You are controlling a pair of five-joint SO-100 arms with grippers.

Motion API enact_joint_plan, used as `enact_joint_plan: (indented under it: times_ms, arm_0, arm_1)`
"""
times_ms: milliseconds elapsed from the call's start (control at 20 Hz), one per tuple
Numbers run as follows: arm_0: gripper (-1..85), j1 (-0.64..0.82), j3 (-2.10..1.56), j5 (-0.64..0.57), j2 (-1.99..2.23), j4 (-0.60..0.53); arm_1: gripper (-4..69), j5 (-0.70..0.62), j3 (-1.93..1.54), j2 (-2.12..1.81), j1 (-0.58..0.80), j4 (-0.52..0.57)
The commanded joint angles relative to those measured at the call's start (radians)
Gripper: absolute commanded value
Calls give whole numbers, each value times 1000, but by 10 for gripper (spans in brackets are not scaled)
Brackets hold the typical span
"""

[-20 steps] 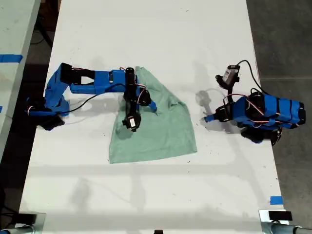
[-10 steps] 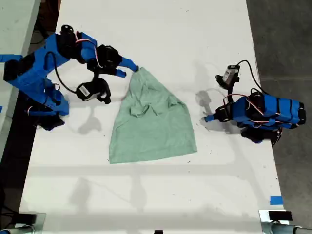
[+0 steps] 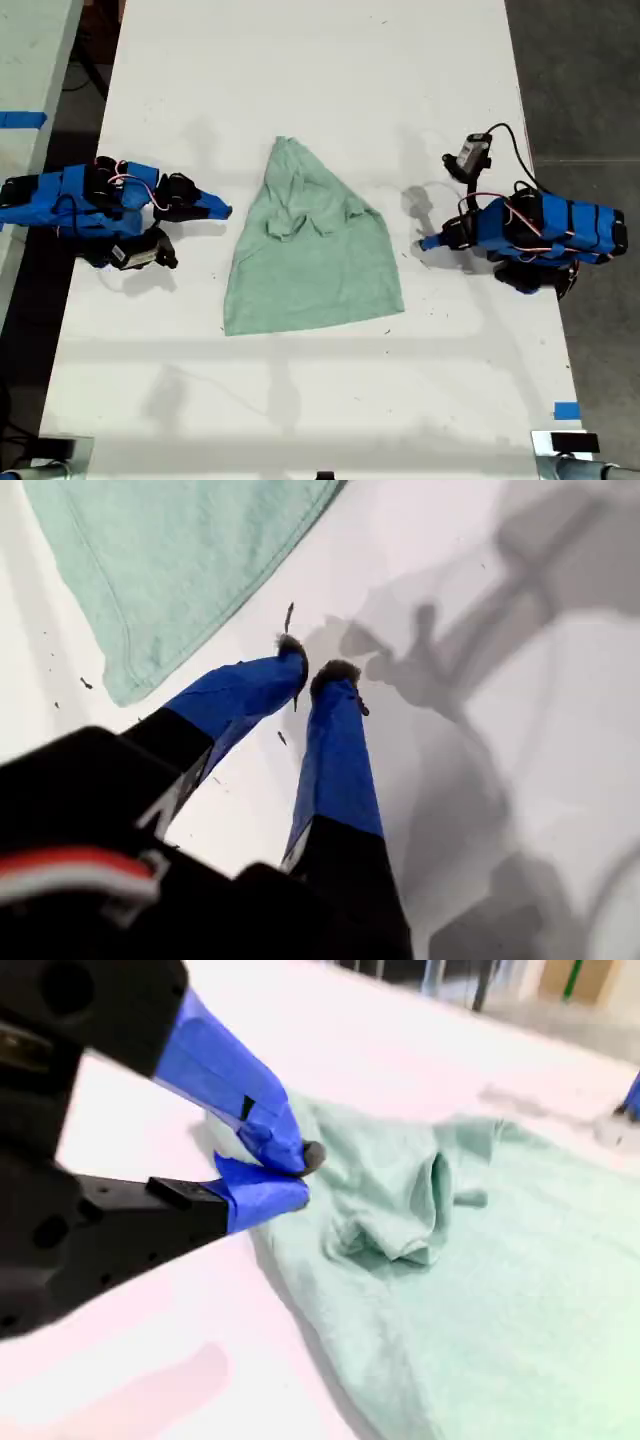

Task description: Fold t shirt

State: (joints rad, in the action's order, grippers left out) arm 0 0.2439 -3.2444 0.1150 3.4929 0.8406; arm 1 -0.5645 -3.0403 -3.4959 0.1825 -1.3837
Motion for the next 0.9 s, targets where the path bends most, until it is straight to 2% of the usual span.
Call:
enact_joint_plan:
  times_ms: [0, 850]
  arm_0:
    - [-1, 77, -49, -51, 67, 172]
    - [-2, 118, -49, -40, 91, 176]
  arm_1:
    - [46, -9, -51, -11, 6, 9]
    - [27, -28, -51, -11, 14, 9]
